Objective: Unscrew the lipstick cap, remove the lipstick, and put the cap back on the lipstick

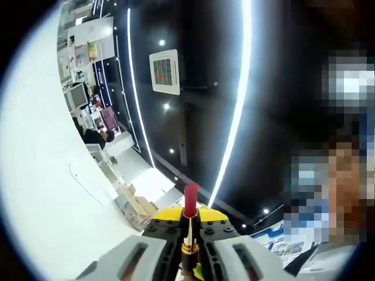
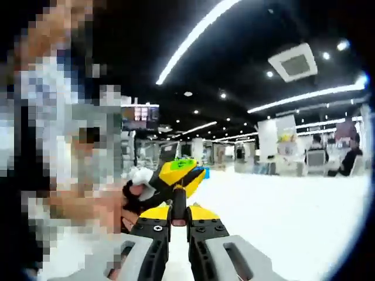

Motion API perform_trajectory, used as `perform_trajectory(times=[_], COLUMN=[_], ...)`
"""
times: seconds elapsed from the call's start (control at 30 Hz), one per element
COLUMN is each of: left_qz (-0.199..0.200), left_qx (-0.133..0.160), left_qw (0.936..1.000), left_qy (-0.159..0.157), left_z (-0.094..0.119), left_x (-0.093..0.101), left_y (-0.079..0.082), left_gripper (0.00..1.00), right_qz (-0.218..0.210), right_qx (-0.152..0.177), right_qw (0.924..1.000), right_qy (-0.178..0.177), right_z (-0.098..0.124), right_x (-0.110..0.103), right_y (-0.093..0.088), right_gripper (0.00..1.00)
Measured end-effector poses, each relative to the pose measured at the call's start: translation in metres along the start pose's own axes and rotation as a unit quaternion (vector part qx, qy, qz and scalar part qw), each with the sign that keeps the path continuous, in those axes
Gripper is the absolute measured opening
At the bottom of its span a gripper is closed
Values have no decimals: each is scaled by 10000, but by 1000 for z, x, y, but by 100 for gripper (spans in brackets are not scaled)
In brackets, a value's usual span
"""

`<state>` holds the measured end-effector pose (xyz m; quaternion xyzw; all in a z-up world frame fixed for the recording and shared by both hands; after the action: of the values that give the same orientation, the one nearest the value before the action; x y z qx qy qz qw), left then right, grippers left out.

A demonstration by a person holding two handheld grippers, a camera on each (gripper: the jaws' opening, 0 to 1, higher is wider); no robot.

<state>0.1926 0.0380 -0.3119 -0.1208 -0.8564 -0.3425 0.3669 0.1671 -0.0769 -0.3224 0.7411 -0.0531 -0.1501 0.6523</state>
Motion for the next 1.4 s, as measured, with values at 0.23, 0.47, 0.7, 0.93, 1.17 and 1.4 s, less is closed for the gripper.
perform_trajectory(times=[0.23, 0.47, 0.7, 0.93, 1.17, 1.4], left_qz=[-16, -44, -51, 6, 5, 34], left_qx=[1, -13, 20, 12, 26, 25], left_qw=[9997, 9996, 9997, 9999, 9999, 10000], left_qy=[-239, -281, -228, -104, -103, -66], left_z=[-2, -3, -2, -1, -1, -1], left_x=[9, 9, 6, 1, 4, 3], left_y=[1, 1, 4, 4, 4, 2], left_gripper=[9, 9, 9, 9, 9, 9], right_qz=[-3192, -4804, -3024, -558, 2214, 3911], right_qx=[898, 1355, 1164, 548, -240, -629], right_qw=[9387, 8547, 9402, 9962, 9746, 9159], right_qy=[943, 1422, 1051, 395, -217, -647], right_z=[2, 2, -2, -4, -6, -7], right_x=[6, 16, -24, -7, -13, -22], right_y=[-3, -13, -8, 1, 2, 5], right_gripper=[9, 9, 10, 18, 16, 14])
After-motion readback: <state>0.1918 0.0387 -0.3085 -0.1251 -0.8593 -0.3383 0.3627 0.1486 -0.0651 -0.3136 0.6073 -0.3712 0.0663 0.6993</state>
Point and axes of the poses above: the point that each gripper's makers call its tool centre point, and the gripper's own axes: z roughly backward along the fingers, x roughly to its right, y roughly out of its top, the point moved 6 cm from there along z, roughly backward along the fingers, and after that the axes turned 5 degrees about y, right-handed, at the moved point
